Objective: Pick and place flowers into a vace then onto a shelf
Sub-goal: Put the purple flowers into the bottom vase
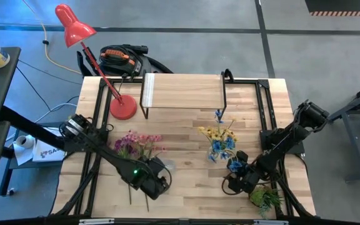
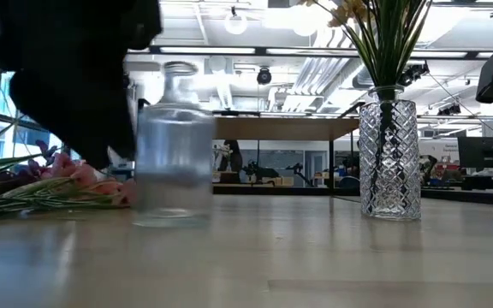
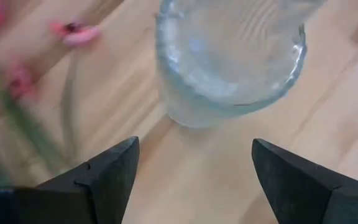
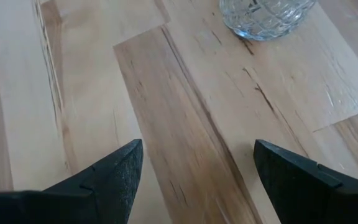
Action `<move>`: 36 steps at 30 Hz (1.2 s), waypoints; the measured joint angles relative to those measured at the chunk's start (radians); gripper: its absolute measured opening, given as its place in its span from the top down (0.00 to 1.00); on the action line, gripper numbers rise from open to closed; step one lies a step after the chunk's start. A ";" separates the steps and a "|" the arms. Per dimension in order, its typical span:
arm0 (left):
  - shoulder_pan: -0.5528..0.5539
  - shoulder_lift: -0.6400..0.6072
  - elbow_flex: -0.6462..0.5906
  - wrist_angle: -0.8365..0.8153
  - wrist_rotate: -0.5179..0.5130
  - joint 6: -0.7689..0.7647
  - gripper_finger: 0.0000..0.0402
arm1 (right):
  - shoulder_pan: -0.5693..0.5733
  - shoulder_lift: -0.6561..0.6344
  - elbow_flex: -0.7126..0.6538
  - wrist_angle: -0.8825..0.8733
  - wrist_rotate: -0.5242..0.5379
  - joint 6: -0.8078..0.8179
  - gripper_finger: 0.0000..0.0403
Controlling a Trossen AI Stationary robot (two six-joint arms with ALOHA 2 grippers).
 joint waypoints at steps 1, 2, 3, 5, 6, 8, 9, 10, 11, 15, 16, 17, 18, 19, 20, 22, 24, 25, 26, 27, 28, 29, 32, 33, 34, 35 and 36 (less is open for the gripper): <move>0.002 0.000 0.001 -0.004 0.020 0.000 0.14 | -0.001 0.000 0.000 0.001 -0.001 0.000 0.26; 0.004 0.000 0.000 -0.026 0.031 0.000 0.14 | -0.004 0.002 0.000 0.001 0.000 -0.001 0.26; 0.003 -0.002 -0.002 -0.045 0.037 -0.002 0.14 | -0.005 0.002 0.000 0.000 0.000 -0.003 0.26; -0.009 -0.003 0.000 -0.062 0.060 -0.018 0.14 | -0.005 0.004 0.000 0.003 -0.001 -0.003 0.26; -0.015 -0.004 0.000 -0.085 0.071 -0.033 0.14 | -0.005 0.006 0.000 0.004 -0.001 -0.003 0.26; -0.029 -0.009 -0.001 -0.126 0.098 -0.069 0.14 | -0.005 0.006 0.000 0.005 0.000 -0.004 0.26; -0.039 -0.014 -0.001 -0.139 0.114 -0.097 0.14 | -0.005 0.006 0.000 0.005 -0.001 -0.004 0.26; -0.052 -0.022 -0.001 -0.159 0.126 -0.137 0.14 | -0.005 0.006 0.000 0.004 -0.002 -0.004 0.26; -0.066 -0.032 -0.001 -0.169 0.130 -0.184 0.14 | -0.005 0.006 0.000 0.004 -0.002 -0.004 0.26; -0.154 -0.094 -0.001 -0.261 0.141 -0.513 0.14 | -0.005 0.007 0.000 0.001 0.004 -0.004 0.26; -0.182 -0.105 0.000 -0.291 0.142 -0.625 0.14 | -0.005 0.007 0.000 0.001 0.008 -0.004 0.26; -0.214 -0.114 0.000 -0.328 0.142 -0.748 0.14 | -0.005 0.008 0.000 0.002 0.011 -0.007 0.26; -0.243 -0.117 0.000 -0.366 0.142 -0.869 0.14 | -0.005 0.008 0.000 0.002 0.015 -0.009 0.26; -0.275 -0.119 0.000 -0.402 0.146 -0.985 0.14 | -0.005 0.008 0.000 0.000 0.018 -0.010 0.26; -0.298 -0.119 -0.001 -0.417 0.182 -1.036 0.14 | -0.005 0.008 0.000 0.000 0.023 -0.010 0.26; -0.316 -0.118 -0.001 -0.428 0.286 -1.049 0.14 | -0.006 0.009 -0.001 -0.001 0.031 -0.010 0.26; -0.315 -0.116 -0.001 -0.456 0.297 -1.047 0.14 | -0.006 0.009 -0.001 -0.001 0.041 -0.012 0.26; -0.313 -0.113 0.000 -0.476 0.299 -1.046 0.14 | -0.006 0.009 -0.001 -0.001 0.046 -0.018 0.26; -0.311 -0.112 0.000 -0.522 0.307 -1.050 0.14 | -0.006 0.009 -0.001 0.000 0.049 -0.023 0.26; -0.307 -0.112 -0.001 -0.581 0.319 -1.055 0.14 | -0.006 0.009 -0.001 -0.001 0.049 -0.027 0.26; -0.300 -0.113 -0.002 -0.623 0.325 -1.057 0.14 | -0.006 0.009 -0.001 -0.001 0.049 -0.027 0.26; -0.297 -0.113 -0.003 -0.642 0.311 -1.056 0.14 | -0.006 0.009 -0.001 -0.001 0.047 -0.027 0.26; -0.276 -0.122 -0.024 -0.639 0.245 -1.038 0.14 | -0.008 0.009 -0.001 -0.001 0.031 -0.029 0.26; -0.266 -0.126 -0.035 -0.619 0.239 -1.027 0.14 | -0.008 0.009 -0.001 0.000 0.030 -0.029 0.26; -0.260 -0.127 -0.051 -0.579 0.237 -1.020 0.14 | -0.008 0.009 -0.001 0.000 0.030 -0.029 0.26; -0.259 -0.126 -0.072 -0.528 0.237 -1.016 0.14 | -0.008 0.009 -0.001 0.000 0.030 -0.029 0.26; -0.260 -0.124 -0.097 -0.479 0.240 -1.014 0.14 | -0.008 0.009 -0.001 0.000 0.030 -0.026 0.26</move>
